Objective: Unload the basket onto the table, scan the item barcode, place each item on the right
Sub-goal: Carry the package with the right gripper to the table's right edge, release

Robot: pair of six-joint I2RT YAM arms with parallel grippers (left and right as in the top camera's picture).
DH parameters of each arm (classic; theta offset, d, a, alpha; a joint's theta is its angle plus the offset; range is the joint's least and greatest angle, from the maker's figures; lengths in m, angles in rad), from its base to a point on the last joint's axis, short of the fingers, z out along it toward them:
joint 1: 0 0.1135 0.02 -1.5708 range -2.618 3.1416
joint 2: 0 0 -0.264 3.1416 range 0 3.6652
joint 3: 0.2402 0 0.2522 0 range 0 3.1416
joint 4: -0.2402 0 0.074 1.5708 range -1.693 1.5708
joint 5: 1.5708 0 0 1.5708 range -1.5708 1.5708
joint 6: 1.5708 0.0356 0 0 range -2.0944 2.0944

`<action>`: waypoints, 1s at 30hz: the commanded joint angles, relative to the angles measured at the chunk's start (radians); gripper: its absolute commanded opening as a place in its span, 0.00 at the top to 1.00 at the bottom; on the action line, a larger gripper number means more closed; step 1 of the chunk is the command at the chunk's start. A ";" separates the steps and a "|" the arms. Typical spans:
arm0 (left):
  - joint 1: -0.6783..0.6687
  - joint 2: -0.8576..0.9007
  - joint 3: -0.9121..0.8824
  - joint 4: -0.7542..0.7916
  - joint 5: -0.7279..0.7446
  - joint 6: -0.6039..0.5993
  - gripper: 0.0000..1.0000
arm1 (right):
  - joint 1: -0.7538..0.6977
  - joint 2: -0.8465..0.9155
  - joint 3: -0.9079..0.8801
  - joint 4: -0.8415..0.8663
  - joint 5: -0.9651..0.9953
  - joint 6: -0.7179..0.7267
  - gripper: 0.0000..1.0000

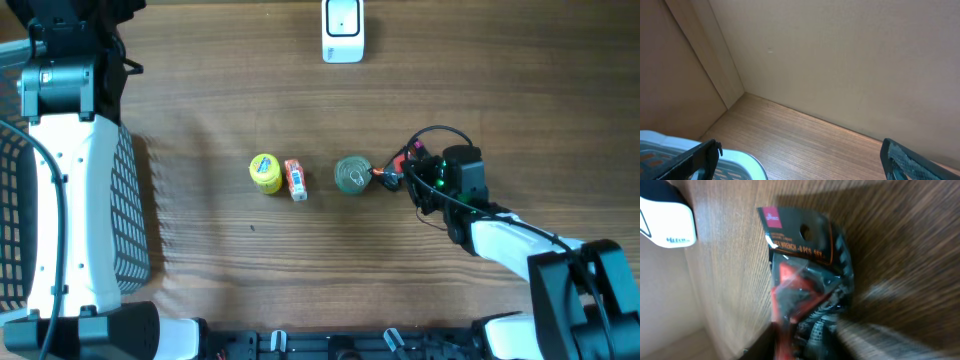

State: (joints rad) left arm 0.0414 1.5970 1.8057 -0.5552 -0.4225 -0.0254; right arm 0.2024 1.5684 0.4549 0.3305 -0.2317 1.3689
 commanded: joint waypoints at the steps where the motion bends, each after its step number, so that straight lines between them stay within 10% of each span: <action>1: 0.002 0.002 0.001 -0.001 -0.006 -0.017 0.00 | 0.004 0.069 0.016 0.010 0.020 0.021 0.88; 10: 0.002 0.002 0.000 -0.122 0.201 -0.078 0.00 | -0.060 0.055 0.024 0.080 -0.118 -0.068 0.95; 18: -0.168 0.002 0.001 -0.201 0.283 -0.171 0.00 | -0.689 -0.103 0.073 -0.017 -0.414 -0.311 0.95; 30: -0.526 -0.013 0.001 -0.348 0.036 -0.279 0.00 | -0.989 0.086 0.280 0.006 0.180 -0.339 0.95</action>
State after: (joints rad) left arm -0.4080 1.5970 1.8057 -0.8906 -0.2523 -0.2836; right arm -0.7826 1.5558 0.6716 0.2974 -0.1600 1.0164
